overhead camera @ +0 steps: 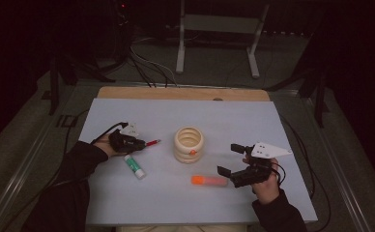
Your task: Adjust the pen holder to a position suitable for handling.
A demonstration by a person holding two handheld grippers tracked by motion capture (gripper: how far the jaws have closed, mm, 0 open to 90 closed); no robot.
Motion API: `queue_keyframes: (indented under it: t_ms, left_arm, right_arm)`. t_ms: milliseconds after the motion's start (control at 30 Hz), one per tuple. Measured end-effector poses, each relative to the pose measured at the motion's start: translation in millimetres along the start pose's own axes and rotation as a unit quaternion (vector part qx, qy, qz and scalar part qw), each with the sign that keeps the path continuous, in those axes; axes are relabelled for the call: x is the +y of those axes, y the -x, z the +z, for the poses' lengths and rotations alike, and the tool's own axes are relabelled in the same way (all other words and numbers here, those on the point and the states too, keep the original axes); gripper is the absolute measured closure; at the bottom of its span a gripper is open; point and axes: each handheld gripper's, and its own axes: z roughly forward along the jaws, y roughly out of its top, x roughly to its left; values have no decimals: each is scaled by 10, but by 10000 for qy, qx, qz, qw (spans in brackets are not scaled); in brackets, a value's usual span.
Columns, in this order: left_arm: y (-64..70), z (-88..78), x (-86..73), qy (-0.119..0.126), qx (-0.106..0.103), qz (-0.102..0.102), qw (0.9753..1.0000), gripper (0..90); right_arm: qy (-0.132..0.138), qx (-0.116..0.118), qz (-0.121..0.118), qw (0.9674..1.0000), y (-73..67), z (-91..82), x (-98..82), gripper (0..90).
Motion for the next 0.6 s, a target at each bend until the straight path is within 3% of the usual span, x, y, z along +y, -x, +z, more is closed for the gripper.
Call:
queue_keyframes:
  t_ms: [333, 600]
  left_arm:
    - [-45, -191, 170, 503, 234, -174, 9983, 806]
    - [-25, -407, 330, 975, 339, -278, 9943, 806]
  right_arm:
    - [46, 13, 16, 10000, 9, -32, -10, 2]
    - [55, 41, -3, 10000, -15, -32, -7, 2]
